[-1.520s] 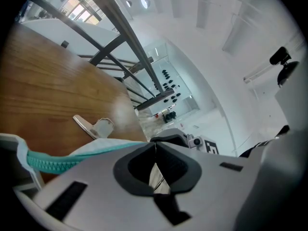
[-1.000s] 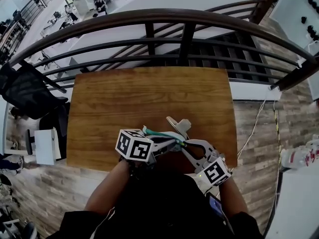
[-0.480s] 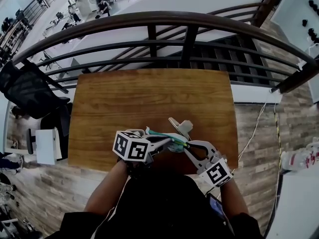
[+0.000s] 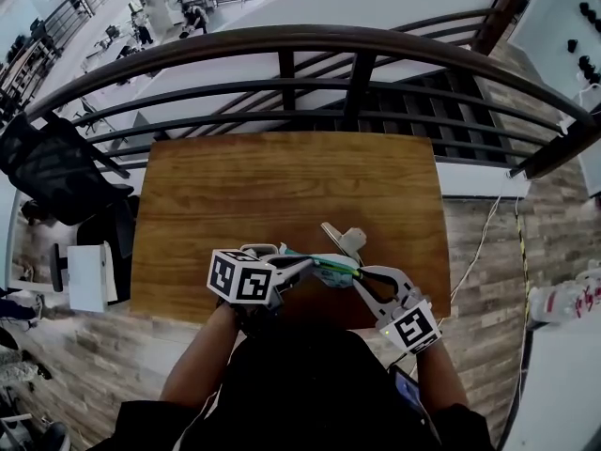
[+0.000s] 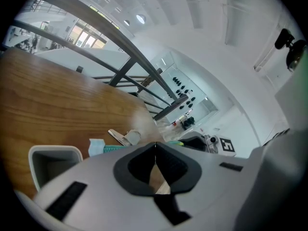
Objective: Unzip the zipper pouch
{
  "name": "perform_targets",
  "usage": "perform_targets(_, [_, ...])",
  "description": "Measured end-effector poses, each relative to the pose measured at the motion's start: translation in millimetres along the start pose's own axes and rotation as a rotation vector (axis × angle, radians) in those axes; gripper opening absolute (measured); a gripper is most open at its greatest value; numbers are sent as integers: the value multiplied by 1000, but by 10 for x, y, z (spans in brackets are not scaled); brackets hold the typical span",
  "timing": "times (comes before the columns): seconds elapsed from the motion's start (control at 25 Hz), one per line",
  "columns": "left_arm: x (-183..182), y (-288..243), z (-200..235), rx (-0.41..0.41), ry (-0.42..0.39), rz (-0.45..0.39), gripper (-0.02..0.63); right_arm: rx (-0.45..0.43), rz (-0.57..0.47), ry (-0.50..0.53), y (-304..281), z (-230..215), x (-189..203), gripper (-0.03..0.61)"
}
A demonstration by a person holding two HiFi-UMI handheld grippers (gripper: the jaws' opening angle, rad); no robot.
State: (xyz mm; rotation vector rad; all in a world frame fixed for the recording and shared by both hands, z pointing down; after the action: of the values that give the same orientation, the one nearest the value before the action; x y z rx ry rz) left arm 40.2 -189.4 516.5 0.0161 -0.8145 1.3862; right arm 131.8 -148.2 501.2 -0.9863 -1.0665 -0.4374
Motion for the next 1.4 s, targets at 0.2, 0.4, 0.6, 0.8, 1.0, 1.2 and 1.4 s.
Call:
perform_targets(0.2, [12, 55, 13, 2, 2, -10, 14, -4, 6, 17, -22, 34, -17, 40])
perform_targets(0.4, [14, 132, 67, -14, 6, -21, 14, 0, 3, 3, -28, 51, -48, 40])
perform_targets(0.6, [-24, 165, 125, -37, -1, -34, 14, 12, 8, 7, -41, 35, -56, 40])
perform_targets(0.8, [-55, 226, 225, -59, 3, -45, 14, 36, 13, -14, -7, -12, -13, 40])
perform_targets(1.0, [-77, 250, 262, -71, 1, -42, 14, 45, 15, -21, 3, -31, -22, 40])
perform_targets(1.2, [-111, 293, 383, -101, -2, -50, 14, 57, 16, -15, 16, -73, 2, 40])
perform_targets(1.4, [-136, 348, 445, -117, -8, -57, 14, 65, 17, -28, 11, -83, 1, 40])
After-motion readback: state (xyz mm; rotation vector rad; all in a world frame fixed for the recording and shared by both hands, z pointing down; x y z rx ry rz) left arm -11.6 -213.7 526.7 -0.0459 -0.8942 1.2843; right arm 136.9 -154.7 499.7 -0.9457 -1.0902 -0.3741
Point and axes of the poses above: the fingertips, and each gripper's own axes: y backward along the fingers, z to its left, x out of its underside, the point moved 1 cm from there along y, backward along the fingers, and after that the axes turned 1 degree about -x, right-handed, at the moved point
